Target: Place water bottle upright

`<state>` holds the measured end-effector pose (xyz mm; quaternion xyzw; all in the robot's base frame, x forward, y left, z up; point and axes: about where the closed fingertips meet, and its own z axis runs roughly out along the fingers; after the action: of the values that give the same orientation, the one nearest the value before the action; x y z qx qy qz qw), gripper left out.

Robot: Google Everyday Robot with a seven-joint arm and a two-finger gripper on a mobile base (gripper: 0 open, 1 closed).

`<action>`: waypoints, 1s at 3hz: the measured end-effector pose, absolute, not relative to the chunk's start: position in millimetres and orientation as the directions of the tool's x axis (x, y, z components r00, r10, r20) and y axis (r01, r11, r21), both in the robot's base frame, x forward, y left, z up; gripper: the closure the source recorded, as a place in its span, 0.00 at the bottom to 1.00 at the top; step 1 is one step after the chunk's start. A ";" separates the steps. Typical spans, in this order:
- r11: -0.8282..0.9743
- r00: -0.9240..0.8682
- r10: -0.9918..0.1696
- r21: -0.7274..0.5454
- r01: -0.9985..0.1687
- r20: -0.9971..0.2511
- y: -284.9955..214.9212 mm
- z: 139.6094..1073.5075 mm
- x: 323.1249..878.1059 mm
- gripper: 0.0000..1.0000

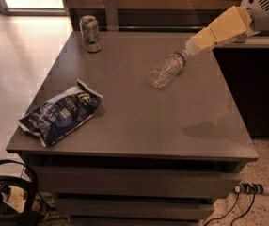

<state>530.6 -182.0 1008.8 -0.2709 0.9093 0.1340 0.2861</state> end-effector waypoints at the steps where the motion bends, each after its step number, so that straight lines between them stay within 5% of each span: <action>1: 0.829 -0.711 -0.360 0.142 -0.541 -0.604 -184.6 1004.0 536.6 0.00; 3: 0.933 -0.859 -0.061 0.277 -0.231 -0.509 -197.4 983.5 554.0 0.00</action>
Offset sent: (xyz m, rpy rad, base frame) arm 0.0267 -0.0233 -0.0284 0.2684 0.1863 -0.3413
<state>554.0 -197.4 983.5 -0.0770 0.9495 0.1667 0.2545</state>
